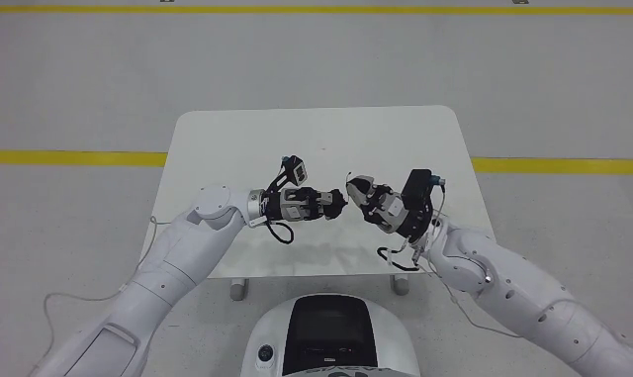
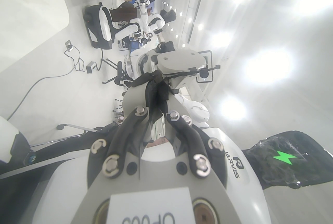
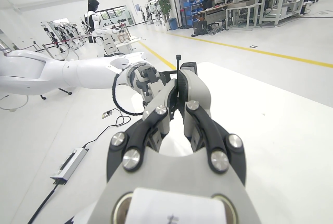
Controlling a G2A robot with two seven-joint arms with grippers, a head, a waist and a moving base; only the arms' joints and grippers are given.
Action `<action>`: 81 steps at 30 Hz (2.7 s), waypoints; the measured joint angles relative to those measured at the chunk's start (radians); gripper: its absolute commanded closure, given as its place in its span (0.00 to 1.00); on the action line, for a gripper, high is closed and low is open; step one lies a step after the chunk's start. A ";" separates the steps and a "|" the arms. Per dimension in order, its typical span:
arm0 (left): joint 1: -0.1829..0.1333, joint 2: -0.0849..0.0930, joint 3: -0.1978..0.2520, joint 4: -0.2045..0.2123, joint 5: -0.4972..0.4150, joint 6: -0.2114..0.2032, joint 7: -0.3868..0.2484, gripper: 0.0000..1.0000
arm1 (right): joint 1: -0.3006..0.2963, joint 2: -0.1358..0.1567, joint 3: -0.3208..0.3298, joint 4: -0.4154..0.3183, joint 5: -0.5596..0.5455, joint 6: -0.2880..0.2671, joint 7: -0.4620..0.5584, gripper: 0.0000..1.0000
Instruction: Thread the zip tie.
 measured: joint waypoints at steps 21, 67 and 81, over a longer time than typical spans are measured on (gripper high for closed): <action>0.000 0.000 0.000 0.000 0.000 0.000 0.000 1.00 | 0.009 -0.007 -0.013 0.015 0.011 0.000 0.001 1.00; 0.000 0.000 0.000 0.000 0.000 0.000 0.000 1.00 | 0.003 0.001 -0.010 0.012 0.021 0.000 -0.016 0.00; 0.000 0.000 0.000 0.000 0.000 0.000 0.000 1.00 | -0.068 0.042 0.099 -0.010 -0.028 0.000 -0.023 0.00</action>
